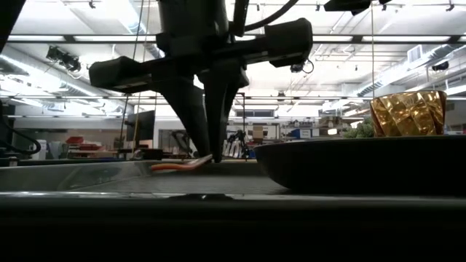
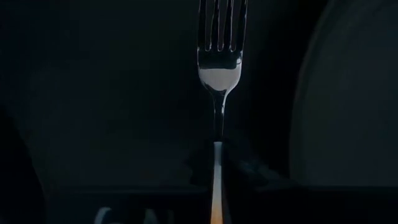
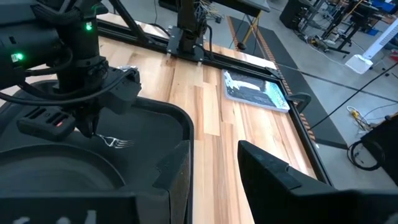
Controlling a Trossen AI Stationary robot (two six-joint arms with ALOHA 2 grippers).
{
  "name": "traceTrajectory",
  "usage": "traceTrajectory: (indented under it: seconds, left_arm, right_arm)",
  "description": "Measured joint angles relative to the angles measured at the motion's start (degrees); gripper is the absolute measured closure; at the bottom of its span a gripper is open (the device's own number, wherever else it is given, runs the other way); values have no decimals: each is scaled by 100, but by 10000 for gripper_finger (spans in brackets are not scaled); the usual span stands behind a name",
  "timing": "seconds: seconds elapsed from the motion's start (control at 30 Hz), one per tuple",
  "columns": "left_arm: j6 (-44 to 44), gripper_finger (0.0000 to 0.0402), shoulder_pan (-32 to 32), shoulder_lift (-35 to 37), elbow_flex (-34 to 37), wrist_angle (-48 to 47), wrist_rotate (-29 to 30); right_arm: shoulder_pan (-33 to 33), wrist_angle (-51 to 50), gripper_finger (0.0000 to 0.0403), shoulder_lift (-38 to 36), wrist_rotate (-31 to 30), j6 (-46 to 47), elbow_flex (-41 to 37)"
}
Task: Pick and place plate/cup/fork/spoon on tray
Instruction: Put the orange fork on the black serving tray to the left side of the black plate, then put the green spoon on the black serving tray to the left side of the orange fork
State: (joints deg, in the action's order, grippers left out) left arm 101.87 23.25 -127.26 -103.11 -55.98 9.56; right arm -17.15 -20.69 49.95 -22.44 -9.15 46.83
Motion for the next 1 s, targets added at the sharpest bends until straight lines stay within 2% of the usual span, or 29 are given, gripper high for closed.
traceTrajectory:
  seconds: [0.3, 0.47, 0.6, 0.87, 1.0]
  left_arm:
    - [550, 349, -10, 0, 0, -14, 86]
    - [732, 341, -50, 0, 0, -14, -72]
    - [444, 339, -112, 0, 0, -20, -113]
    - [-669, 339, -206, 20, 2, -176, -1131]
    - [-731, 340, -40, 150, 2, -458, -1377]
  right_arm:
    - [0, 0, 261, 0, 18, -90, 2]
    - [-1, 1, 261, 0, 271, -100, 1]
    - [0, 2, 261, 0, 280, -118, 1]
    - [0, 0, 261, 0, 298, -114, 0]
    - [0, 2, 261, 0, 306, -114, 2]
